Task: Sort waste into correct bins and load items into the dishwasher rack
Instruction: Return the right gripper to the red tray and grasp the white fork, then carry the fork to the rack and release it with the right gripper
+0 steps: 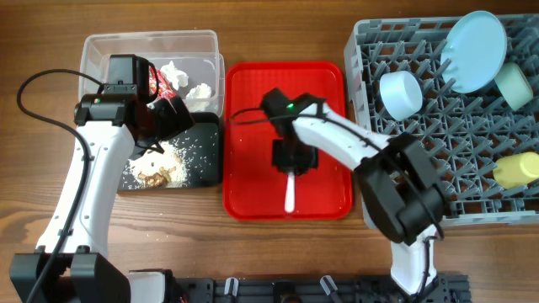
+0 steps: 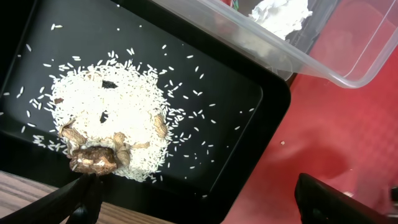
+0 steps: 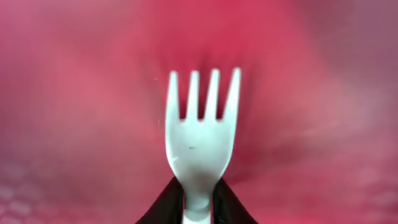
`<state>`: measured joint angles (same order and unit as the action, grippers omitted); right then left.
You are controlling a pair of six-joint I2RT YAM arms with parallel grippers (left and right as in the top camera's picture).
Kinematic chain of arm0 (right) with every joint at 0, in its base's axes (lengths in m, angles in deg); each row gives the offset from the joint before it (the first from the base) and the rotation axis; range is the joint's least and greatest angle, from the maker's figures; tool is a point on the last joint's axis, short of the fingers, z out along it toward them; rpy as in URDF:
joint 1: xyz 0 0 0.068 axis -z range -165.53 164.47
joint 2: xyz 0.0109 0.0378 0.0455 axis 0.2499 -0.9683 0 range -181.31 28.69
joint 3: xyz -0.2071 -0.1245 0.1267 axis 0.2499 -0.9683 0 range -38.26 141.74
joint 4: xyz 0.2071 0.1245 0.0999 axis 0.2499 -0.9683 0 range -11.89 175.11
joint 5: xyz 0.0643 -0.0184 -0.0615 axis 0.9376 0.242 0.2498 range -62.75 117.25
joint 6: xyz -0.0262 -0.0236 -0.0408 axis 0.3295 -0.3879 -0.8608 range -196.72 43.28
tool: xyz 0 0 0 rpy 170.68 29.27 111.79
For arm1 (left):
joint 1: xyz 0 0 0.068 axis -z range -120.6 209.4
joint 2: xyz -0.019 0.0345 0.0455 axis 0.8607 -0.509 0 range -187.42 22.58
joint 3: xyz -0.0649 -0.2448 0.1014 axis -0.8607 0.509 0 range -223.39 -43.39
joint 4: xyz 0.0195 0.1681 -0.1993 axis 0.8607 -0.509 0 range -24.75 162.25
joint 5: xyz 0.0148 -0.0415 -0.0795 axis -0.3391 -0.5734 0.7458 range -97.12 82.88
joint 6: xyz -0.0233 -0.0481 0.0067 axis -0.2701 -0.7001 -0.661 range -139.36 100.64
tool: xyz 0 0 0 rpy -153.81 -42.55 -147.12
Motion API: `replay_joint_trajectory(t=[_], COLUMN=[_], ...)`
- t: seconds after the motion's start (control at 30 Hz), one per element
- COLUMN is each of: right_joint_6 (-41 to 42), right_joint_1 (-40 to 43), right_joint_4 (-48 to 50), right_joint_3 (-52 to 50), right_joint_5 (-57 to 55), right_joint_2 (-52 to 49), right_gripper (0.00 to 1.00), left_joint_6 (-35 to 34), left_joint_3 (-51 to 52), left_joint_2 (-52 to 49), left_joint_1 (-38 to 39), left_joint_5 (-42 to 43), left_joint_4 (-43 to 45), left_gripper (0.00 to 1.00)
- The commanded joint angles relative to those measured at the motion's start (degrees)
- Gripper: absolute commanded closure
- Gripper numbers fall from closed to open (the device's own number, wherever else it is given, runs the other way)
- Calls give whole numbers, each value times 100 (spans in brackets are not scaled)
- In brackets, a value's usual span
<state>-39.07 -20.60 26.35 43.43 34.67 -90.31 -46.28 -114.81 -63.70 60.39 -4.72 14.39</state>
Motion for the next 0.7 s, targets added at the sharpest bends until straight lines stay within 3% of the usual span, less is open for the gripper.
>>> replay_joint_trajectory(t=[0.0, 0.2, 0.33, 0.47, 0.57, 0.67], right_joint_6=[-828, -1633, -2026, -3042, -3840, -3934], right_joint_1=[385, 479, 728, 1878, 2861, 3169], right_joint_4=[46, -256, -857, -1106, -1464, -1349], right_joint_3=[17, 278, 833, 918, 754, 286], right_joint_5=[-92, -22, -382, -295, -369, -721], right_joint_2=[-192, 136, 1010, 2114, 2201, 2127], right_gripper=[96, 96, 95, 96, 96, 96], left_joint_6=[-55, -57, -55, -57, -57, -57], left_joint_3=[-7, -7, -7, -7, -7, -7], left_joint_2=[79, 79, 79, 79, 79, 79], left_joint_1=[-37, -37, -37, -37, -37, -37], left_joint_5=[-55, -55, -55, -55, -55, -55], left_joint_4=[-4, -2, -4, -2, -2, -2], left_gripper=[0, 0, 0, 0, 0, 0])
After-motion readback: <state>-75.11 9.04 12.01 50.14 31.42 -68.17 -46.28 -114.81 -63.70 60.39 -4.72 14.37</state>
